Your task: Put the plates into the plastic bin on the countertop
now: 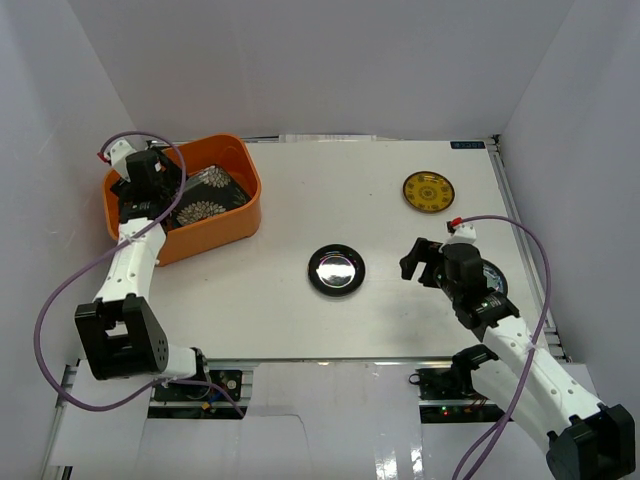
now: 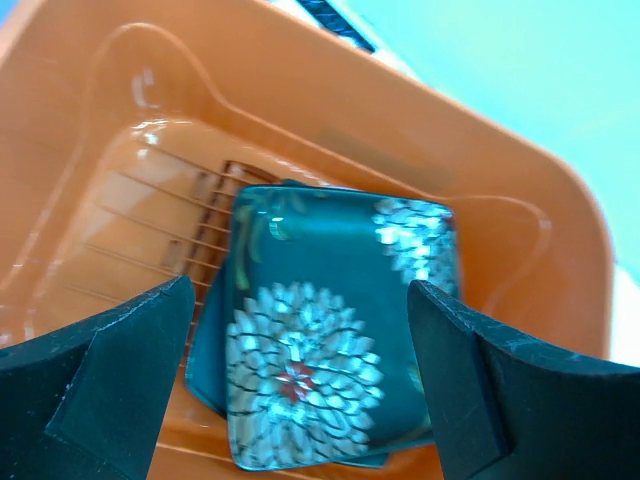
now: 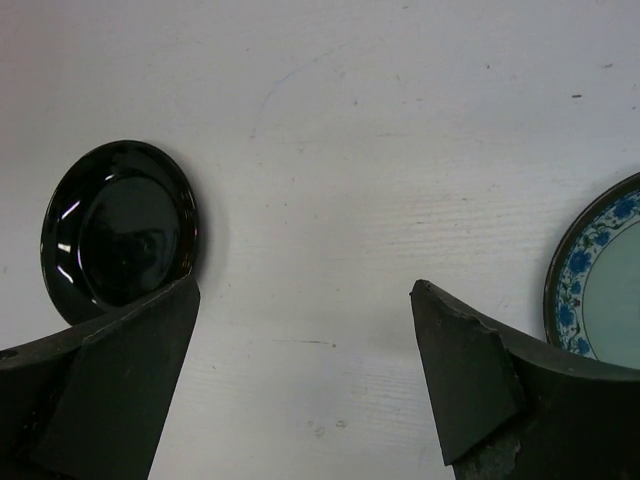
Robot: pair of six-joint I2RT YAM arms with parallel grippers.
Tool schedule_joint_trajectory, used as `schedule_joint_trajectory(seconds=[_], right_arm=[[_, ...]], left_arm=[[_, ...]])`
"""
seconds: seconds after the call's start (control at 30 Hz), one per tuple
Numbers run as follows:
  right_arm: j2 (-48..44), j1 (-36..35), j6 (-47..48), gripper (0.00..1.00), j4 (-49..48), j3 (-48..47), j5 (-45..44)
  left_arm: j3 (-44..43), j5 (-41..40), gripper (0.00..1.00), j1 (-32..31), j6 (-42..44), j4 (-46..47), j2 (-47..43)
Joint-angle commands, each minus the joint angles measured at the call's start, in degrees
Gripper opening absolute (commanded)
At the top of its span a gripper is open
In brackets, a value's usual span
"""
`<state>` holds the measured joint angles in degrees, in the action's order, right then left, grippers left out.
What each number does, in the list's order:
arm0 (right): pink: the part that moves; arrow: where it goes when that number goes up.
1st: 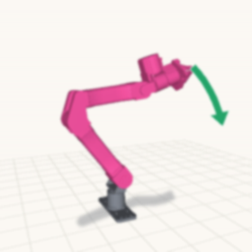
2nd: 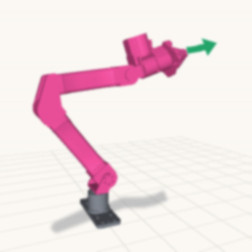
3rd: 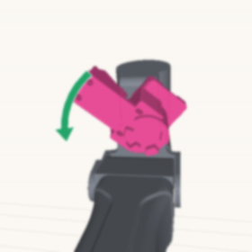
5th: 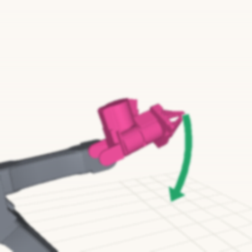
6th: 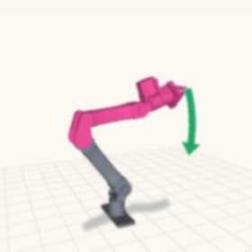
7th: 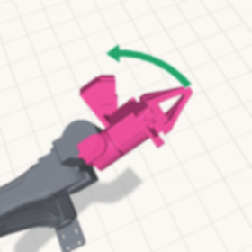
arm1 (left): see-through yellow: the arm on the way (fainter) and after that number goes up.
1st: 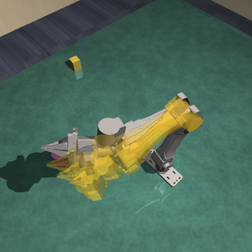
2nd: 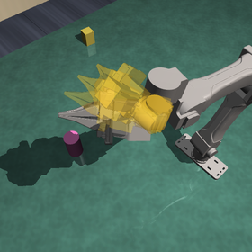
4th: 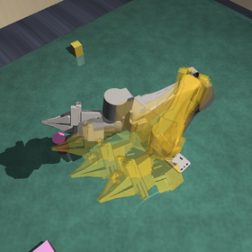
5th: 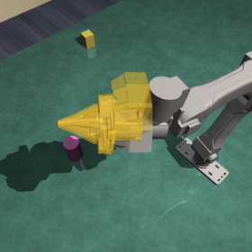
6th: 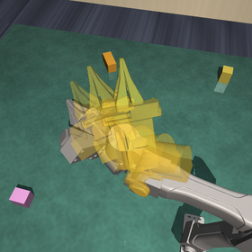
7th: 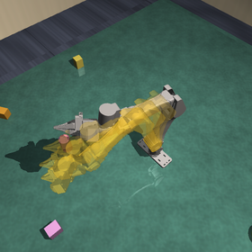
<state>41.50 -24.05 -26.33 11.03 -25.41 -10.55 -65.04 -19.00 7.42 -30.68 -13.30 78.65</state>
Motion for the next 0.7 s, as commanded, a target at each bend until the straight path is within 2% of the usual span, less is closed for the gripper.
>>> schedule_joint_trajectory(seconds=[0.0, 0.1, 0.17, 0.23, 0.27, 0.3, 0.33, 0.4, 0.43, 0.5, 0.6, 0.63, 0.67], right_arm=[[-0.45, 0.15, -0.48, 0.93, -3.64, -2.62, -5.18], [-0.54, 0.23, 0.83, 0.92, -3.38, -4.12, -9.39], [-0.36, 0.32, 1.89, 0.9, -3.03, -5.52, -14.47], [0.16, 0.93, 2.51, 0.9, -2.42, -6.23, -18.18], [0.43, 1.29, 2.68, 0.92, -1.72, -6.84, -21.33], [0.6, 1.81, 2.77, 0.94, -1.45, -6.93, -22.92], [0.87, 2.43, 2.95, 0.95, -1.27, -6.85, -24.33], [1.22, 5.67, 1.82, 0.96, 0.65, -6.06, -27.68], [0.7, 9.08, 1.11, 0.96, 1.01, -5.45, -28.3], [-1.14, 15.83, -1.86, 0.95, 1.02, -1.95, -27.95], [-2.91, 24.73, -4.95, 0.92, 1.01, 1.05, -22.96], [-3.43, 31.63, -6.88, 0.91, 1.01, 2.72, -17.89], [-3.61, 35.01, -7.68, 0.91, 1.01, 3.69, -15.41]], left_arm=[[0.79, -4.11, 0.98, -0.39, 3.61, -0.15, 0.01], [1.13, -4.9, 0.98, -2.05, 3.08, -1.29, -2.44], [2.28, -4.91, 0.96, -6.17, 2.2, -0.59, -9.34], [4.65, -3.24, 0.91, -14.92, 1.67, 0.81, -14.82], [5.35, 0.25, 0.89, -18.28, 1.59, 0.99, -19.28], [6.58, 1.5, 0.87, -22.15, 1.41, 0.73, -20.8], [7.46, 2.47, 0.85, -30.02, 0.54, -0.75, -21.78], [9.39, 2.14, 0.85, -37.62, -1.48, -3.3, -22.66], [12.18, 1.17, 0.85, -43.92, -4.45, -5.14, -22.49], [17.63, 1.34, 0.85, -50.36, -9.2, -4.11, -21.01], [21.6, 2.65, 0.85, -53.73, -12.82, -1.74, -16.88], [24.4, 3.44, 0.85, -54.17, -14.74, 1.58, -14.34], [25.73, 4.23, 0.85, -54.18, -15.29, 3.7, -13.45]])
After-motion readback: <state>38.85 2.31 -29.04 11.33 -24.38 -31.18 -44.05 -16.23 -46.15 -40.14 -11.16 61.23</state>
